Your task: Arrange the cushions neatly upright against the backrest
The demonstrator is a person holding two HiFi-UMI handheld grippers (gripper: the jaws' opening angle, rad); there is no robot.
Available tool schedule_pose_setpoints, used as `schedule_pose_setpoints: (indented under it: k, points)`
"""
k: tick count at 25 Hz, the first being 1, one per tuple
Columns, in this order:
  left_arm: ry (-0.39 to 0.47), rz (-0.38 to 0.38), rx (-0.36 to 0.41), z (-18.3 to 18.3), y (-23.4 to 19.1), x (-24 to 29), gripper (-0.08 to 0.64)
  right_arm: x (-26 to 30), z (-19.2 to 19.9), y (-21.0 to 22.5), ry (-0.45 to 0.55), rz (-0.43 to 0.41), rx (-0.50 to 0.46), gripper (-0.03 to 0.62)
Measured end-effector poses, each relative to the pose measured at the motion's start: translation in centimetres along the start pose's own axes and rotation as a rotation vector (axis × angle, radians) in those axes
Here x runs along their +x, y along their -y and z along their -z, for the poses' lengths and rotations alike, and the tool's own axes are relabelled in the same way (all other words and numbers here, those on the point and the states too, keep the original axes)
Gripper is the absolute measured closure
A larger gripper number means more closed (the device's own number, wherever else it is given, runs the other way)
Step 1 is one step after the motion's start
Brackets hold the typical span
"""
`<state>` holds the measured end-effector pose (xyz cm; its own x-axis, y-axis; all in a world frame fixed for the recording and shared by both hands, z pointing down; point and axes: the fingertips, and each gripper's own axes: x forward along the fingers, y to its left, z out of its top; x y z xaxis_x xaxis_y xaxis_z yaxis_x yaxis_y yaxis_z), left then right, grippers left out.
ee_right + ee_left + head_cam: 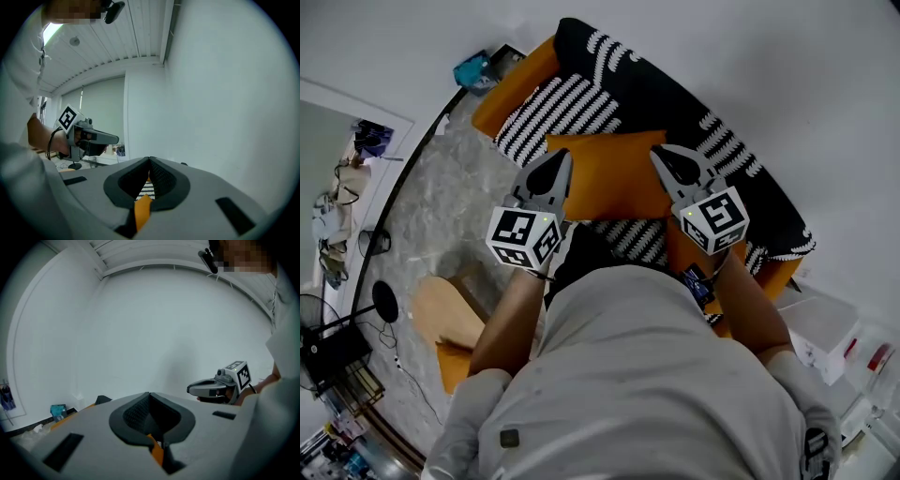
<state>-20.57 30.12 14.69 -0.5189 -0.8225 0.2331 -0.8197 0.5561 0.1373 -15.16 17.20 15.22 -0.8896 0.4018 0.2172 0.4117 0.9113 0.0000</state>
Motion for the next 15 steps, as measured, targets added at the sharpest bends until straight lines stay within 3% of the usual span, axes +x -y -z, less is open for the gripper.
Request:
schedule_pose_setpoints:
  k: [5, 15]
  points:
    - [-0.03, 0.025, 0.013, -0.5, -2.3, 3.6, 0.551, 3.1, -0.4, 2.3, -0.024, -0.003, -0.004, 0.568]
    - [-0.176, 0.097, 0.037, 2.3, -8.2, 11.1, 0.551, 10.4, 2.4, 7.3, -0.125, -0.028, 0.032, 0.568]
